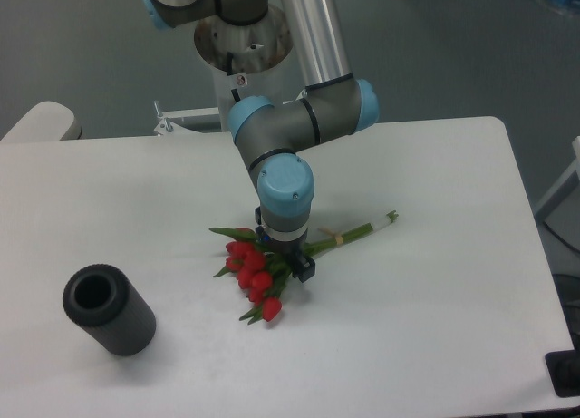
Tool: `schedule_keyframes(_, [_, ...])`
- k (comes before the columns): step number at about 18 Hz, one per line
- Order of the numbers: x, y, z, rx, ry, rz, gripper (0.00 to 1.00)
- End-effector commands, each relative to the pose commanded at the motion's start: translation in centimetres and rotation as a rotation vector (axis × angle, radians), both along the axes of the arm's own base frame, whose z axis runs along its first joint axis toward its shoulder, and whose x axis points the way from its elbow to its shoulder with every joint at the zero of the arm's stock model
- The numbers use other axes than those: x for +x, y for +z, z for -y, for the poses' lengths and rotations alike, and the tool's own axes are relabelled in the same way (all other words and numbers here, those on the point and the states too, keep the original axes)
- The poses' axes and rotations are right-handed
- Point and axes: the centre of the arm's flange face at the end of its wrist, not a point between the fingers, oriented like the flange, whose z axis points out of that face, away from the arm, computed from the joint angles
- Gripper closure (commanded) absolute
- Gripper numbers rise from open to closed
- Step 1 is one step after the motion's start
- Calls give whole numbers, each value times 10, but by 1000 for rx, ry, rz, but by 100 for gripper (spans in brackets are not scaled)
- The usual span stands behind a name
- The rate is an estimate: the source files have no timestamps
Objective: Pick up the flowers from the table
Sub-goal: 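Lower the gripper onto the tulip stems below the blooms and close it, then lift the gripped tulip bunch up off the table, blooms hanging down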
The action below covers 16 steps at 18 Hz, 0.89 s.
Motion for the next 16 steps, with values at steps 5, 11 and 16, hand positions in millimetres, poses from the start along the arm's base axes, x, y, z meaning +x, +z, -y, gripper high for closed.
schedule_keyframes(5, [-3, 3, 1, 6, -18, -3, 56])
schedule_keyframes(11, [-11, 27, -3, 40, -55, -33, 57])
schedule_keyframes(16, [-31, 116, -25, 298, -82, -21, 57])
